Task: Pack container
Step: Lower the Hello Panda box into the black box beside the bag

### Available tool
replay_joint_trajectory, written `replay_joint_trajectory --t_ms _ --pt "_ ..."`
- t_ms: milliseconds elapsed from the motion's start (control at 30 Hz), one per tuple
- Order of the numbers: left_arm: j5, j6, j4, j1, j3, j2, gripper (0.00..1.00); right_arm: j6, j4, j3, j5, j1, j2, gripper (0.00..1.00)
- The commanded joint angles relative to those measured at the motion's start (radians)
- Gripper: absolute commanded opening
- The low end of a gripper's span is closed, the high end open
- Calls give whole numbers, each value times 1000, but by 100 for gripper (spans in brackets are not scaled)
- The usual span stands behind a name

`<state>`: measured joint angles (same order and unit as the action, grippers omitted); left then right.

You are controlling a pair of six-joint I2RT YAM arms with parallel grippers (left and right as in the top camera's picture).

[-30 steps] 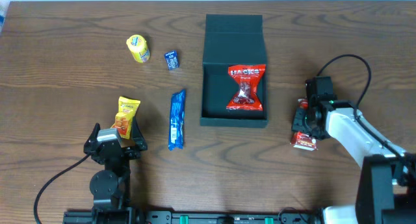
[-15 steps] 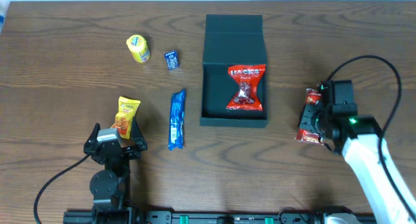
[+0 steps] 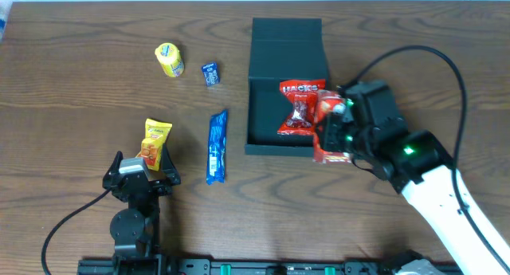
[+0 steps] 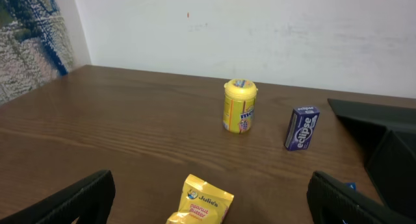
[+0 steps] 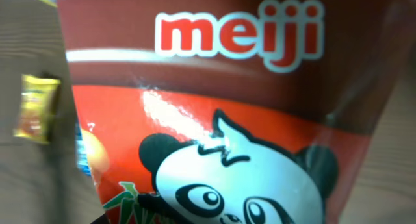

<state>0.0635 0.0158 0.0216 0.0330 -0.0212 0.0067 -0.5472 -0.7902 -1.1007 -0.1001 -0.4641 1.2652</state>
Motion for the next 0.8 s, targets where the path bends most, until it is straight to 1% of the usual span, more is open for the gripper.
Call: replay_joint_trajectory --t_ms 0,233,467,600,767 --pt "21 0 46 6 16 -2 96 -105 16 -94 -2 -82 111 40" --pt "21 0 46 6 16 -2 95 -175 96 -245 -2 -185 349 42" --pt "21 0 46 6 16 -2 95 -183 110 -369 -2 -198 555 42" --pt "21 0 46 6 16 -2 95 -224 111 -389 11 -192 632 41" --pt "21 0 46 6 16 -2 96 -238 111 -389 74 -188 674 42"
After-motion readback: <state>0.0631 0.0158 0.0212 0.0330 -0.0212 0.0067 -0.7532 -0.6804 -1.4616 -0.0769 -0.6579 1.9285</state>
